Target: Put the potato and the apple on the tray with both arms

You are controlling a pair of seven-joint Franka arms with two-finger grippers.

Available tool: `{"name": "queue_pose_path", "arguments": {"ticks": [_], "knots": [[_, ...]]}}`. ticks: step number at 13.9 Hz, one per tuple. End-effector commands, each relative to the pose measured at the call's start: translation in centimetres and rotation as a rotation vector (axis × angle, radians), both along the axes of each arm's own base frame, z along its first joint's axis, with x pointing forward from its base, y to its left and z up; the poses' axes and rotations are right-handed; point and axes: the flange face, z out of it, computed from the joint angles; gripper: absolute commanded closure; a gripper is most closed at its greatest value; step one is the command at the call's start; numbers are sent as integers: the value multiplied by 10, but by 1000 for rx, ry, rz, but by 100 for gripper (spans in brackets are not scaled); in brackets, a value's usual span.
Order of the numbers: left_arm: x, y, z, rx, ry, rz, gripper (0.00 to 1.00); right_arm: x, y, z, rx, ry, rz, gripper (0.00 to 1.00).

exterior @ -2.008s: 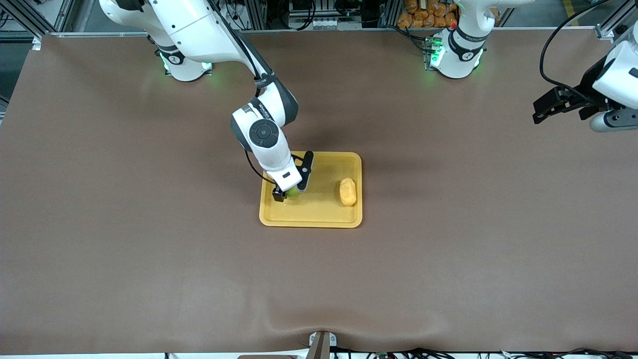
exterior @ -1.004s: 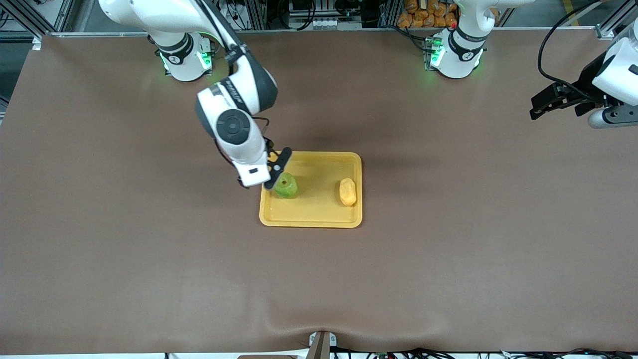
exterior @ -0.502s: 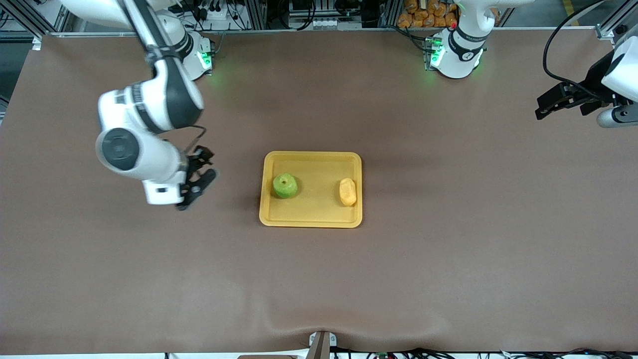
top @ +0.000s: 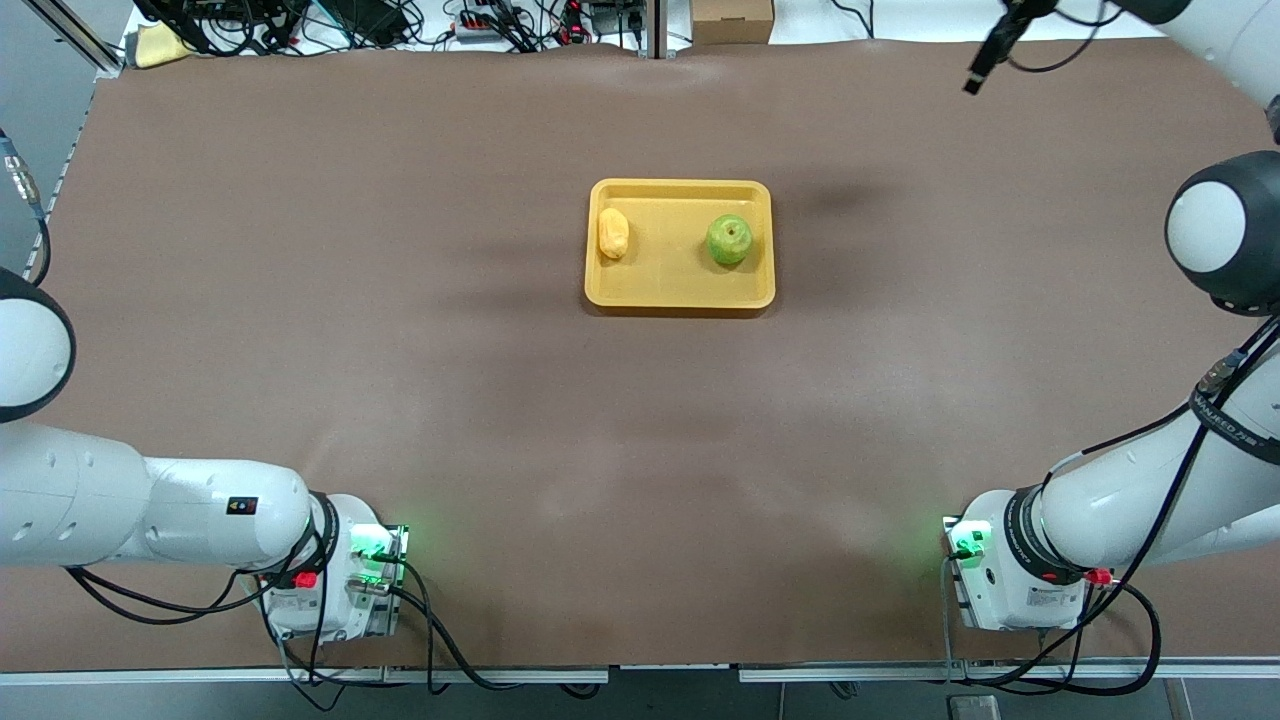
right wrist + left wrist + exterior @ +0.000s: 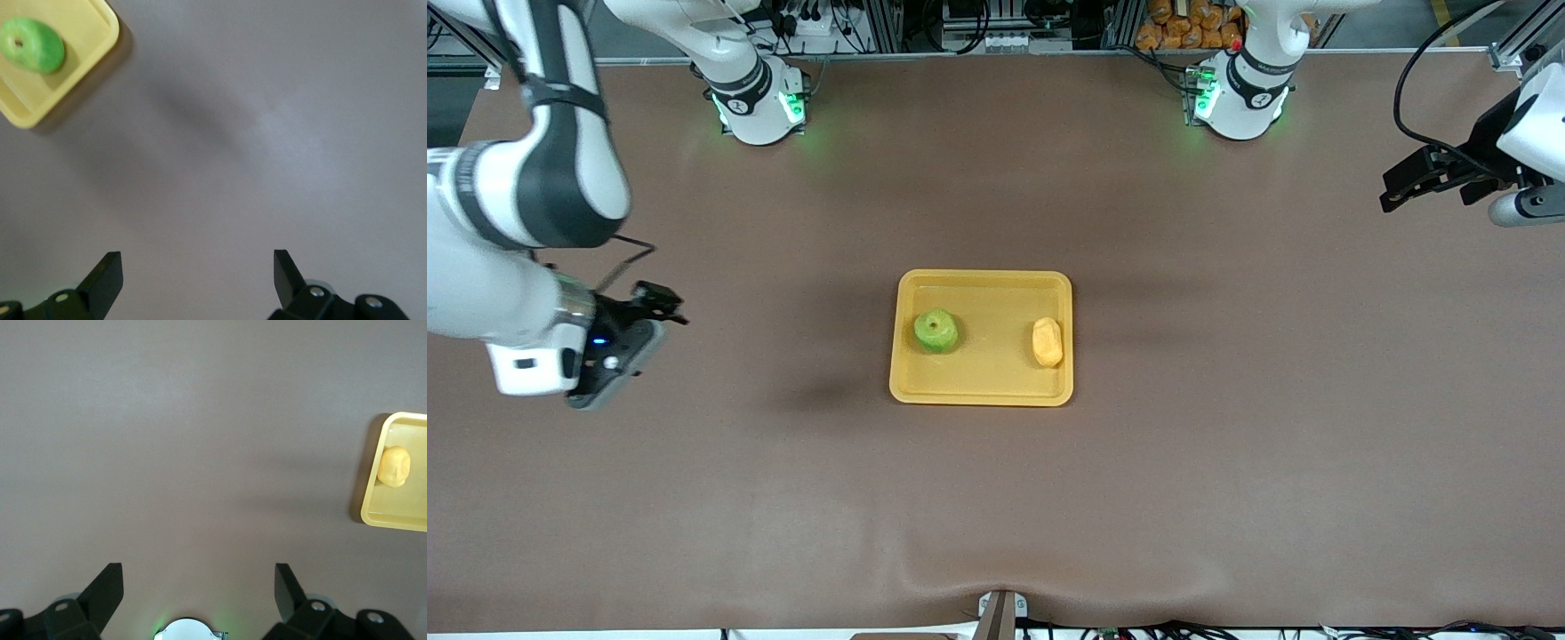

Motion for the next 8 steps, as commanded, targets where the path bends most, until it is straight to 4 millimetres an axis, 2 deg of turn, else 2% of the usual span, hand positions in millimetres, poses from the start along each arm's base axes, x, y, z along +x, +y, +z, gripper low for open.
{"name": "queue_pose_path", "arguments": {"ticks": [1,3,5,8], "knots": [[-8,0,10,-7,0,-14,0,0,-34,17,23,-6,-10,0],[-10,0,11,-5,10,-18,0,-8,-54,41,17,-25,-130,0],[-11,-2,11,-4,18,-21,0,-25,-54,70,-6,-21,-305,0],[-12,-4,9,-5,29,-22,0,-47,-52,97,-33,11,-578,0]]}}
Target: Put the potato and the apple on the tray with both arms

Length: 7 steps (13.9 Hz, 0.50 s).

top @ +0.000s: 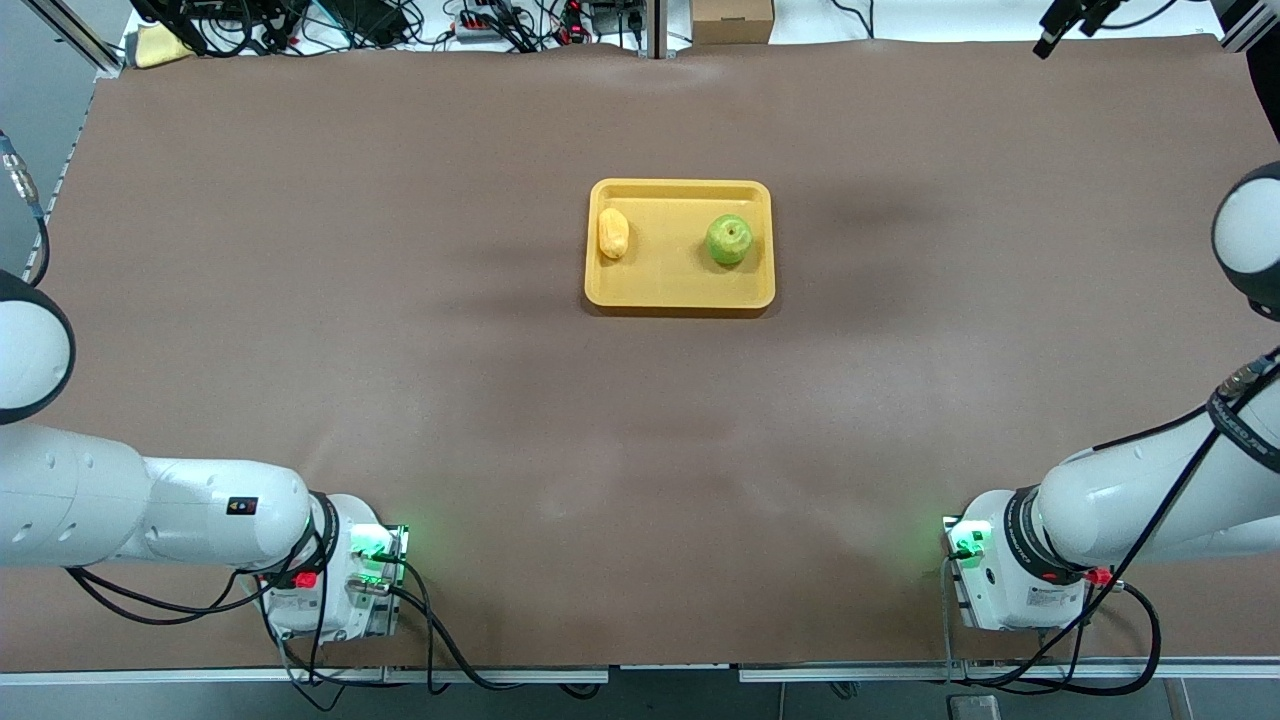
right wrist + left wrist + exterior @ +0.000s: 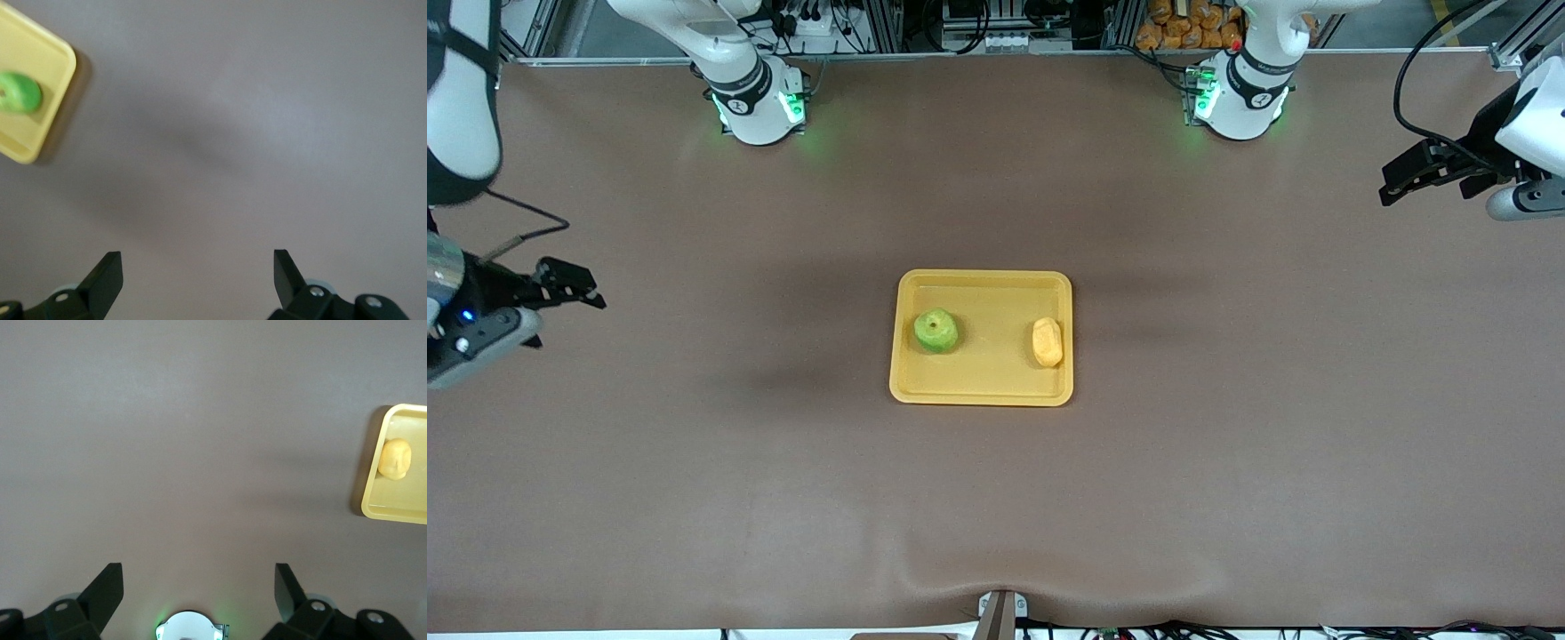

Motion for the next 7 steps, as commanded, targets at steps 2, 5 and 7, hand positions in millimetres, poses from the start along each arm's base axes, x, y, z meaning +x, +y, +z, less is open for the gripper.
{"name": "queue_pose_path", "arguments": {"ticks": [2,5,7], "knots": [[-8,-1,8,-7,6,-16,0,-34,1,26,-17,11,-270,0],[-8,-8,8,-6,7,-26,0,-54,7,36,-33,32,-488,0],[-9,-10,10,-4,4,-33,0,-73,15,39,-50,47,-568,0]]}}
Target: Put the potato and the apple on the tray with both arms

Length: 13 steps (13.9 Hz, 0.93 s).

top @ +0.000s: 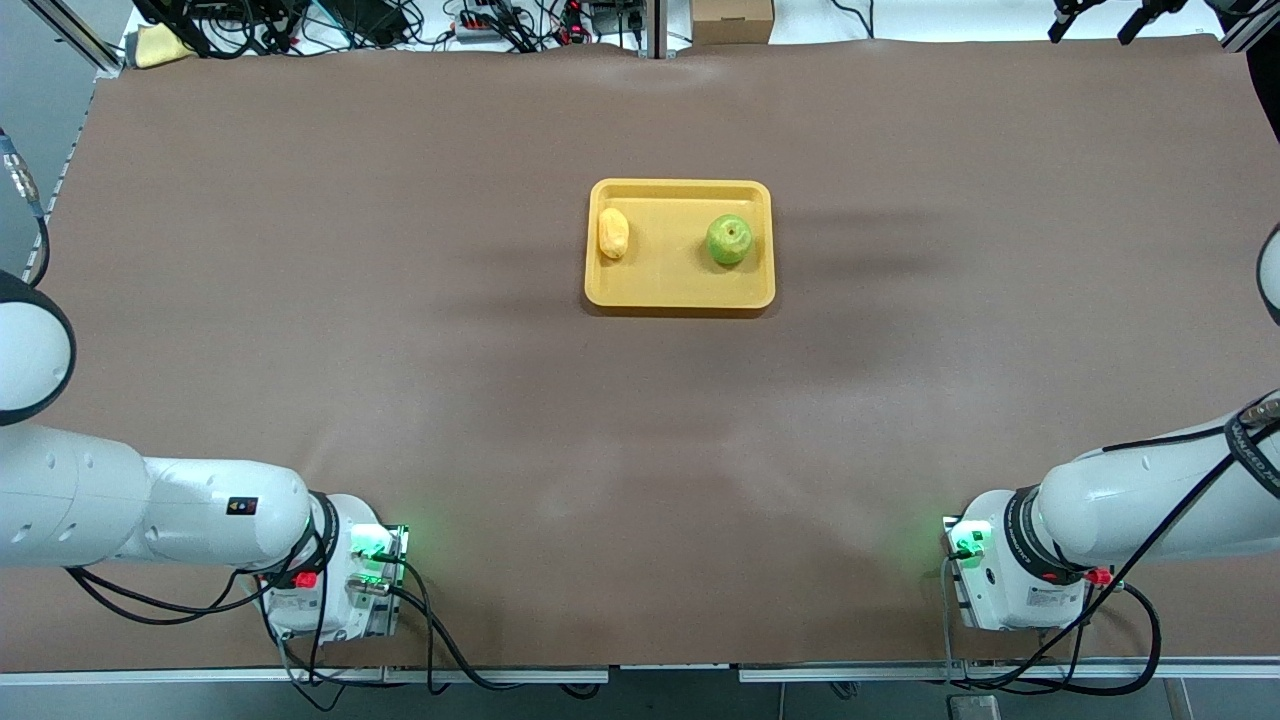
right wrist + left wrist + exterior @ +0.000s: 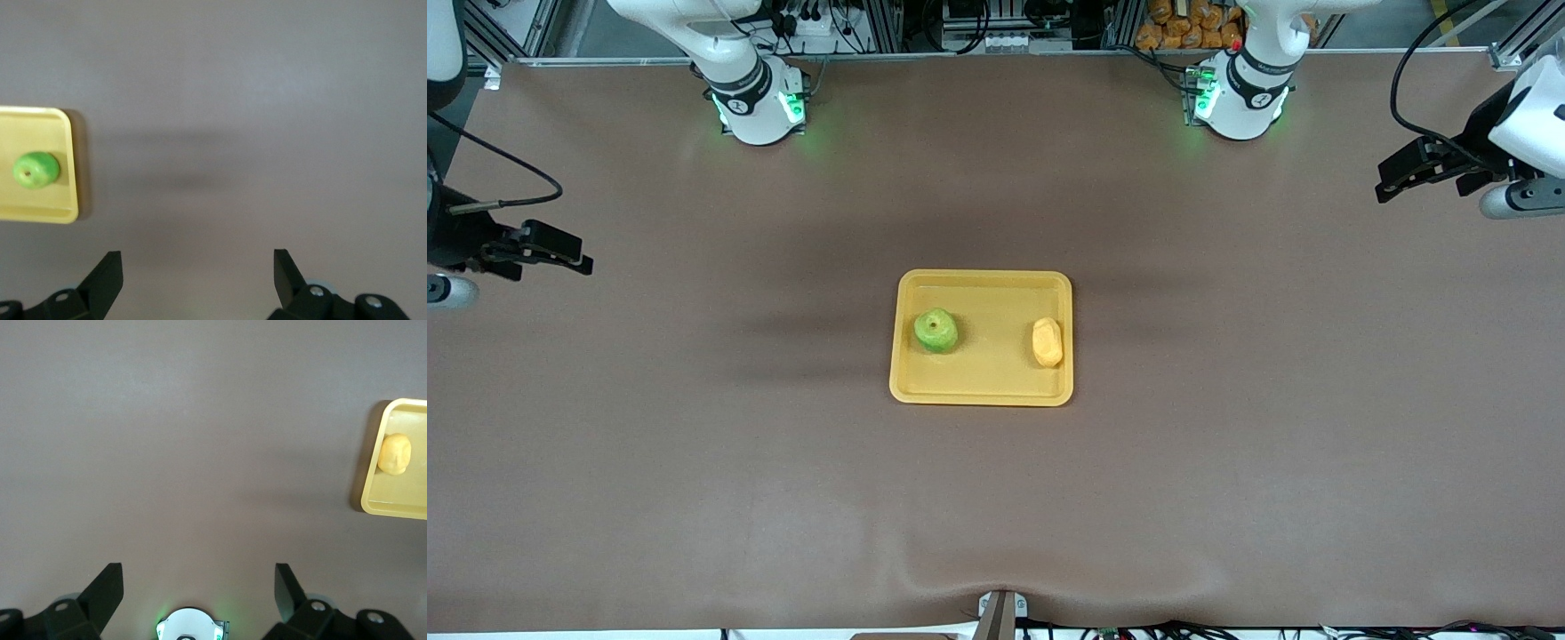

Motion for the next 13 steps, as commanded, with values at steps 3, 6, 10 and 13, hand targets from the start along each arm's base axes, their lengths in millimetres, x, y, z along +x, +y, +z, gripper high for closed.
{"name": "queue_pose_path", "arguments": {"ticks": [3,6,10,13], "knots": [[-8,-4,9,-7,1,-21,0,-33,-1,1,-17,32,-96,0],[-8,-5,10,-5,1,-26,0,-34,-10,5,-21,29,-106,0],[-7,-4,15,-7,-11,-25,0,-33,-12,22,-59,20,-76,0],[-5,-3,18,-10,-17,-23,0,-33,-6,29,-94,40,-42,0]]}}
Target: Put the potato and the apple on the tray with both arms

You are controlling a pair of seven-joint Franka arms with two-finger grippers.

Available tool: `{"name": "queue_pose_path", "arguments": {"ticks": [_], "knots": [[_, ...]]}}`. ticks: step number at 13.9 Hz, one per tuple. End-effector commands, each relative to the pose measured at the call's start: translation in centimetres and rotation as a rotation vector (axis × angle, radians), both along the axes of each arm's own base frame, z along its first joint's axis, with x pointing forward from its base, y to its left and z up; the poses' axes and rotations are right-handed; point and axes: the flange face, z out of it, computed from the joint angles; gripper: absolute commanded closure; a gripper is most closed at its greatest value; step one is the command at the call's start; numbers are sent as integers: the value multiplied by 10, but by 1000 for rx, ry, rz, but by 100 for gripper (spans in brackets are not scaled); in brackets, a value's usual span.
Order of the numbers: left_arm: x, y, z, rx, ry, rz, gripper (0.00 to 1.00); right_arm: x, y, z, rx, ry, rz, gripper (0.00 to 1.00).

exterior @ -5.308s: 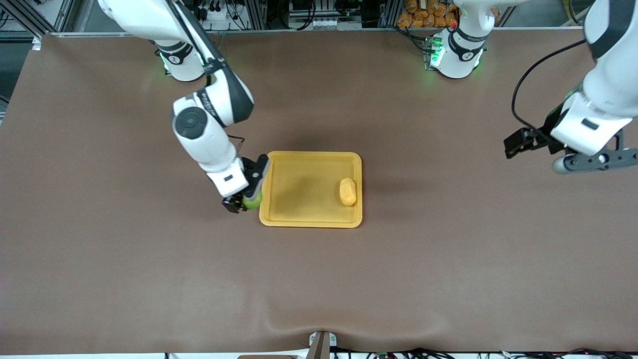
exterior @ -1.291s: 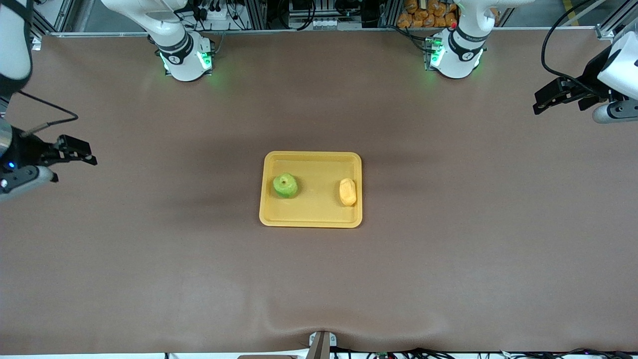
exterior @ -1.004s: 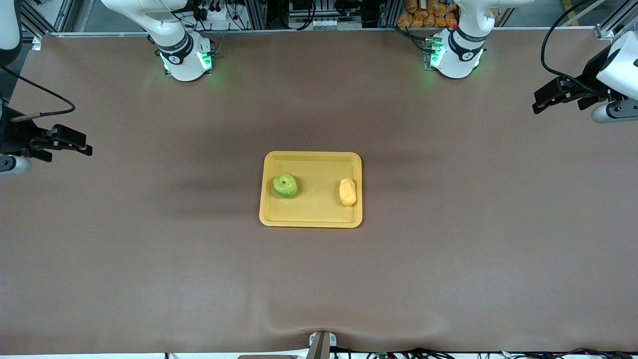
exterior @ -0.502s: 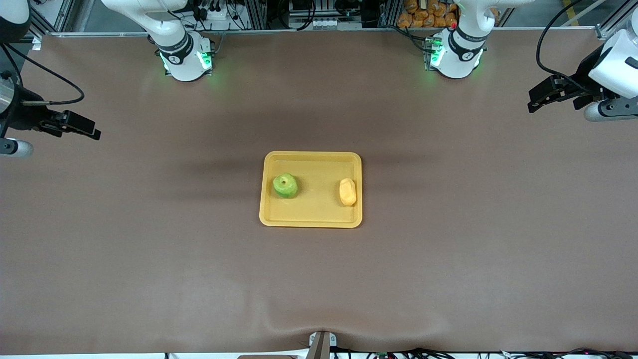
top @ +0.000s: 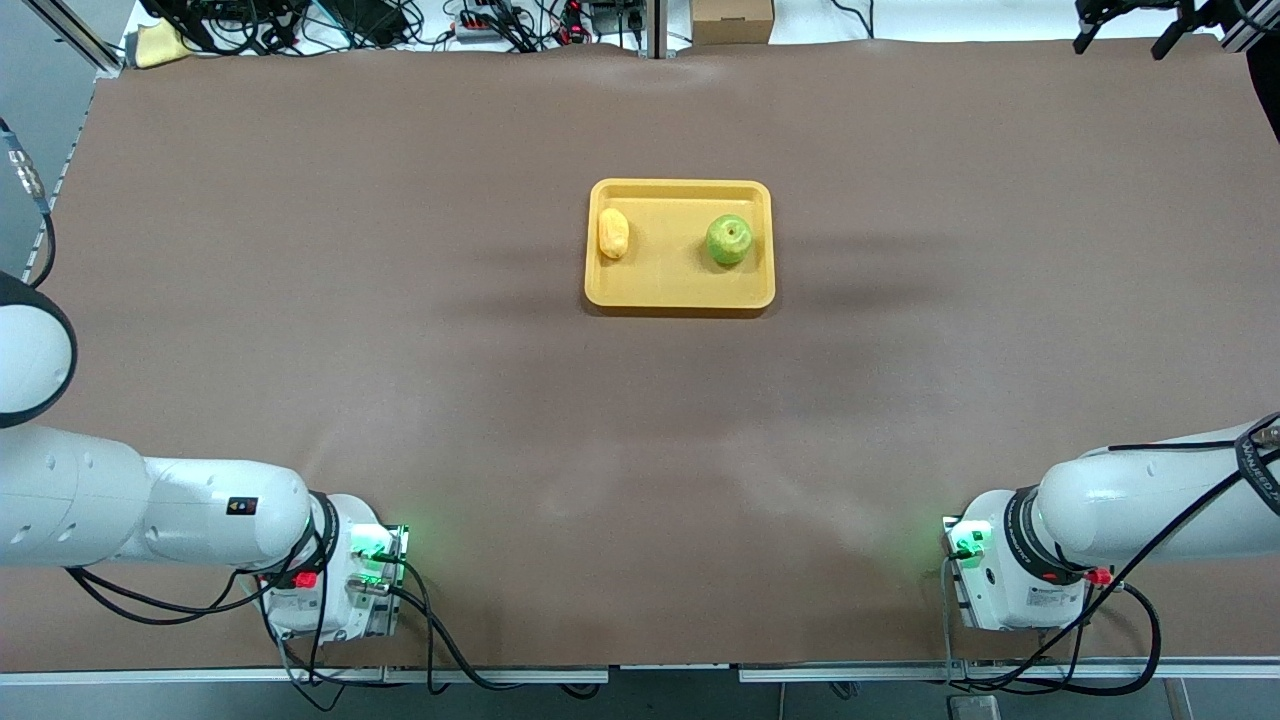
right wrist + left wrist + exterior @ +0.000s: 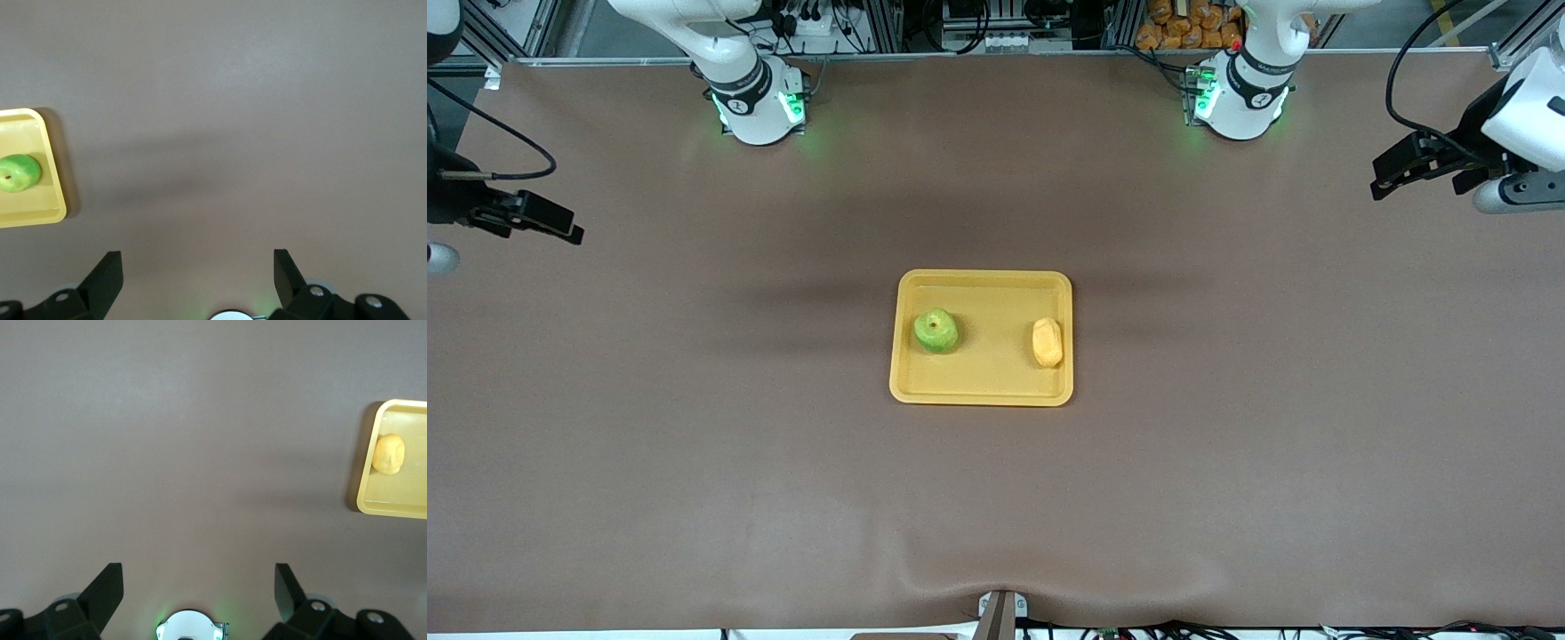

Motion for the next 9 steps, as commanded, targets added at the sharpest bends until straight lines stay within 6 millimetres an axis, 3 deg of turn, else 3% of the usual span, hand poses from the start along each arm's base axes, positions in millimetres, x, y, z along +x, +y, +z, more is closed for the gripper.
{"name": "queue_pose_path", "arguments": {"ticks": [1,4,9], "knots": [[-3,1,7,-8,3,-15,0,-4,8,5,-26,23,28,0],[5,2,-6,-7,27,-12,0,-3,3,2,-22,27,22,0],[6,-4,-8,-6,31,-21,0,-3,-2,-5,-17,34,11,0]]}}
